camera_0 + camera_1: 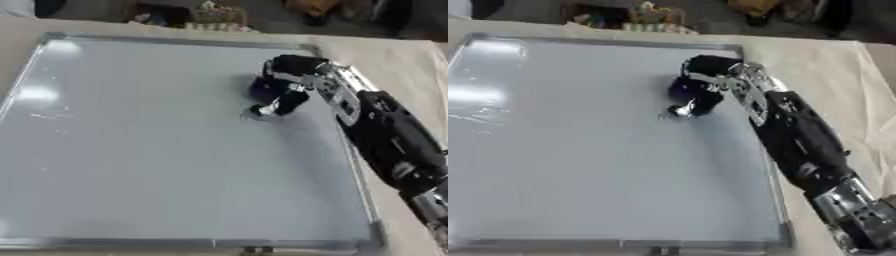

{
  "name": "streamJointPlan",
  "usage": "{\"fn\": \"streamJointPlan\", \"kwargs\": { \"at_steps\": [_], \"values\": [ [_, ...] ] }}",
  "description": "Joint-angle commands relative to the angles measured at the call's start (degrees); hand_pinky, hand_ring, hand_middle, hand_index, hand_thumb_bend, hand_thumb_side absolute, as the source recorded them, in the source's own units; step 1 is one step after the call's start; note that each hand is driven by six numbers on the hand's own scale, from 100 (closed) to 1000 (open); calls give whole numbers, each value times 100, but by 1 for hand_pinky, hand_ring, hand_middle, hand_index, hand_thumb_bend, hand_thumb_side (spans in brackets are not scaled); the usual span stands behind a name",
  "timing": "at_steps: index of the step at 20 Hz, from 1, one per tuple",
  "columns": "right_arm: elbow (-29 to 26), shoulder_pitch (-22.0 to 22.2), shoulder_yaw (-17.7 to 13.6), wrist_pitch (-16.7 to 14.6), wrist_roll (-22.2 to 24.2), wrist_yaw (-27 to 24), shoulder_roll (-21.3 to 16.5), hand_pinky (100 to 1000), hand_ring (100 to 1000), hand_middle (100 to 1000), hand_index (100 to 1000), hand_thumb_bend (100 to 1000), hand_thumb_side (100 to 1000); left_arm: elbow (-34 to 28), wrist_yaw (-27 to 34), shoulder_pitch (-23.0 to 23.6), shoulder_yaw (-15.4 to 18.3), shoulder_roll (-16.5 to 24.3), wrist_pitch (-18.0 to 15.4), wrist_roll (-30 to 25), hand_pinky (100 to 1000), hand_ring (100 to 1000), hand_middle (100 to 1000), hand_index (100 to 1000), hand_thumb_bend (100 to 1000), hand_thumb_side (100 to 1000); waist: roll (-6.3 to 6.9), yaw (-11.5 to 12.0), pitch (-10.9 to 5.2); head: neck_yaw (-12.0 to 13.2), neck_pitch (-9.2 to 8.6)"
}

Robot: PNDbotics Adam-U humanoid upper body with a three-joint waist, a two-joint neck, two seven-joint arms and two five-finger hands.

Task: Wipe the whiteboard clean with a brush.

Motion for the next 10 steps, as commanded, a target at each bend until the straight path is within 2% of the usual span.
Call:
{"fn": "streamJointPlan", "kwargs": {
  "at_steps": [1,6,8,10],
  "values": [
    [-134,-5,22,2,133,-207,-84,337,468,192,149,346,658,-64,-25,-50,-2,32,5,-18,402,475,436,522,100,929,17,0,-85,2,-41],
    [-287,15,54,53,265,-393,-114,334,463,182,170,329,669,-64,-23,-50,-1,35,8,-23,402,475,436,522,100,929,13,7,-89,11,-50],
    [-348,13,73,27,296,-396,-135,340,472,202,221,296,682,-64,-21,-52,-2,36,9,-23,403,475,437,523,100,929,10,8,-91,16,-52],
    [-396,4,78,-17,294,-352,-159,345,477,209,235,274,674,-65,-17,-57,-5,37,9,-27,403,475,436,522,100,929,8,1,-93,19,-59]
  ]
}}
